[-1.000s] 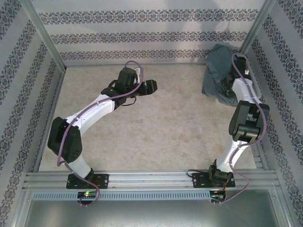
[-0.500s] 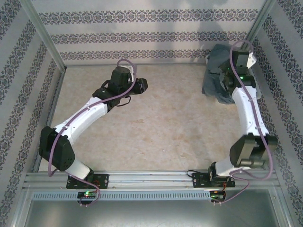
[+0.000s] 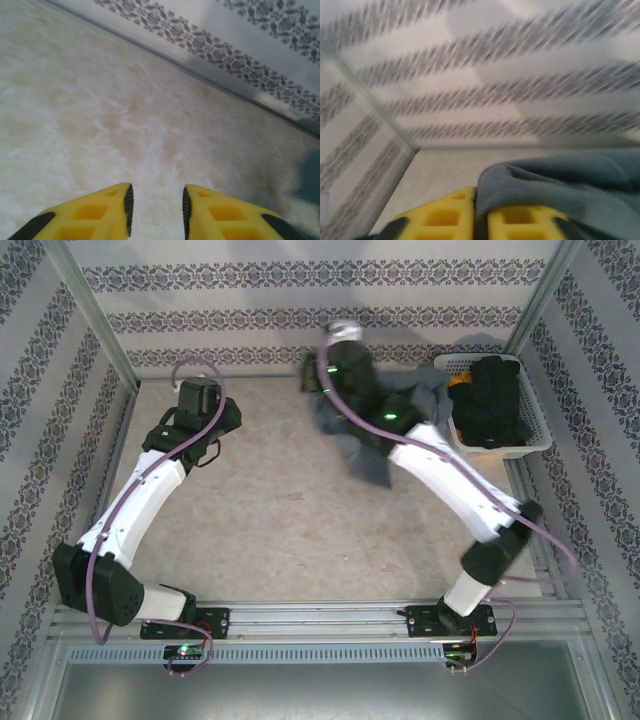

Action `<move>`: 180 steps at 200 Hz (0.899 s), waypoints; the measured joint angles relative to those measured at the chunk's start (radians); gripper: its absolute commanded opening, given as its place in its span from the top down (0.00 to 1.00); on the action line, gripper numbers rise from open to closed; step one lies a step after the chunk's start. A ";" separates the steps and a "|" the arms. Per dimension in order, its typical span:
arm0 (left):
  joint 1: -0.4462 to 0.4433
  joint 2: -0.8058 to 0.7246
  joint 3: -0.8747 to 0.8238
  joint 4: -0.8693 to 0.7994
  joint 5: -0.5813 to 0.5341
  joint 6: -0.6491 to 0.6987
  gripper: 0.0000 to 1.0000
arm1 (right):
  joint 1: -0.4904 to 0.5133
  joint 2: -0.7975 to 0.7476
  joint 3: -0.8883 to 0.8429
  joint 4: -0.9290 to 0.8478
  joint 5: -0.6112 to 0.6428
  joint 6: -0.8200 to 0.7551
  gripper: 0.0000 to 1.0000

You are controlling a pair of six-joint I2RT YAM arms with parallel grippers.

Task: Fold and stack the t-shirts

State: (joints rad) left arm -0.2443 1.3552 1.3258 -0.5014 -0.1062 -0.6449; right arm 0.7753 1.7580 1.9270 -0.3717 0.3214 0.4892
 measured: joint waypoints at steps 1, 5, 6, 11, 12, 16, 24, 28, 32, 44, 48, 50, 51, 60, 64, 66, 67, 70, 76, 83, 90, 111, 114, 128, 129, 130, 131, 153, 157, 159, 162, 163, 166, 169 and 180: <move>0.001 -0.002 0.000 -0.002 -0.002 0.000 0.63 | 0.002 0.008 0.005 -0.002 -0.005 0.002 0.41; 0.005 -0.011 0.000 -0.010 -0.007 0.000 0.62 | 0.009 0.052 0.032 -0.014 -0.030 0.004 0.38; 0.006 -0.015 0.000 -0.013 -0.009 0.000 0.62 | 0.012 0.069 0.043 -0.019 -0.043 0.007 0.37; 0.011 -0.026 -0.003 -0.021 -0.013 -0.001 0.61 | 0.018 0.128 0.087 -0.044 -0.078 0.011 0.35; 0.012 -0.028 -0.004 -0.023 -0.014 0.000 0.60 | 0.019 0.135 0.092 -0.045 -0.084 0.012 0.35; 0.015 -0.038 -0.008 -0.028 -0.019 0.000 0.59 | 0.021 0.186 0.131 -0.069 -0.117 0.013 0.33; 0.021 -0.058 -0.021 -0.041 -0.023 -0.003 0.56 | 0.026 0.268 0.193 -0.112 -0.170 0.015 0.31; 0.024 -0.068 -0.029 -0.048 -0.023 -0.002 0.54 | 0.026 0.297 0.213 -0.129 -0.189 0.019 0.30; 0.024 -0.078 -0.040 -0.056 -0.023 -0.005 0.52 | 0.026 0.327 0.229 -0.150 -0.214 0.016 0.29; 0.029 -0.107 -0.074 -0.082 -0.015 -0.005 0.48 | 0.025 0.359 0.226 -0.204 -0.254 0.017 0.28; 0.029 -0.114 -0.085 -0.093 -0.010 -0.002 0.48 | 0.023 0.359 0.214 -0.219 -0.260 0.017 0.29; 0.029 -0.117 -0.090 -0.098 -0.006 -0.004 0.47 | 0.022 0.357 0.206 -0.225 -0.264 0.016 0.29; 0.029 -0.119 -0.092 -0.100 -0.005 -0.004 0.47 | 0.021 0.356 0.204 -0.226 -0.265 0.016 0.29; 0.031 -0.130 -0.117 -0.122 0.014 0.000 0.46 | 0.013 0.327 0.156 -0.230 -0.274 0.017 0.31; 0.031 -0.133 -0.129 -0.129 0.024 0.001 0.46 | 0.006 0.302 0.117 -0.221 -0.280 0.020 0.32; 0.031 -0.134 -0.135 -0.133 0.029 0.001 0.46 | 0.002 0.289 0.101 -0.223 -0.282 0.021 0.32; 0.031 -0.135 -0.137 -0.135 0.032 0.002 0.45 | 0.000 0.283 0.094 -0.224 -0.282 0.021 0.32; 0.031 -0.137 -0.146 -0.142 0.041 0.003 0.46 | -0.009 0.260 0.062 -0.218 -0.285 0.024 0.33; 0.031 -0.138 -0.167 -0.156 0.065 0.005 0.45 | -0.029 0.210 -0.005 -0.210 -0.290 0.031 0.35; 0.029 -0.138 -0.189 -0.169 0.086 0.005 0.45 | -0.063 0.137 -0.096 -0.200 -0.294 0.042 0.35; 0.026 -0.138 -0.217 -0.181 0.109 0.004 0.44 | -0.103 0.072 -0.175 -0.192 -0.294 0.056 0.35; -0.007 -0.138 -0.313 -0.219 0.160 -0.009 0.42 | -0.273 -0.136 -0.431 -0.162 -0.279 0.102 0.35; -0.013 -0.138 -0.326 -0.224 0.169 -0.015 0.41 | -0.296 -0.157 -0.460 -0.161 -0.277 0.108 0.35; -0.039 -0.135 -0.394 -0.244 0.212 -0.046 0.39 | -0.407 -0.244 -0.606 -0.157 -0.262 0.134 0.34; -0.039 -0.135 -0.398 -0.244 0.213 -0.047 0.38 | -0.412 -0.248 -0.613 -0.157 -0.263 0.135 0.34; -0.040 -0.134 -0.401 -0.244 0.215 -0.049 0.38 | -0.417 -0.251 -0.620 -0.157 -0.263 0.136 0.34; -0.042 -0.134 -0.407 -0.245 0.219 -0.054 0.38 | -0.424 -0.256 -0.632 -0.157 -0.263 0.137 0.34; -0.052 -0.105 -0.502 -0.235 0.288 -0.131 0.34 | -0.497 -0.289 -0.805 -0.160 -0.267 0.159 0.29; -0.054 -0.096 -0.516 -0.229 0.299 -0.146 0.34 | -0.504 -0.289 -0.833 -0.160 -0.269 0.165 0.29; -0.055 -0.092 -0.523 -0.225 0.304 -0.154 0.34 | -0.507 -0.288 -0.845 -0.160 -0.272 0.165 0.29; -0.057 -0.082 -0.533 -0.218 0.315 -0.167 0.34 | -0.512 -0.286 -0.865 -0.164 -0.275 0.167 0.29; -0.057 -0.080 -0.534 -0.217 0.317 -0.171 0.34 | -0.513 -0.285 -0.869 -0.164 -0.275 0.169 0.29; -0.059 -0.072 -0.541 -0.212 0.325 -0.180 0.34 | -0.518 -0.283 -0.886 -0.168 -0.280 0.169 0.29; -0.064 -0.059 -0.547 -0.205 0.335 -0.196 0.34 | -0.521 -0.279 -0.898 -0.171 -0.283 0.171 0.29; -0.073 -0.015 -0.552 -0.183 0.360 -0.233 0.34 | -0.532 -0.263 -0.926 -0.178 -0.293 0.175 0.28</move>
State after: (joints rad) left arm -0.3172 1.3399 0.7734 -0.6849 0.2535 -0.8783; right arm 0.2432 1.4952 1.0008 -0.5495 0.0284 0.6640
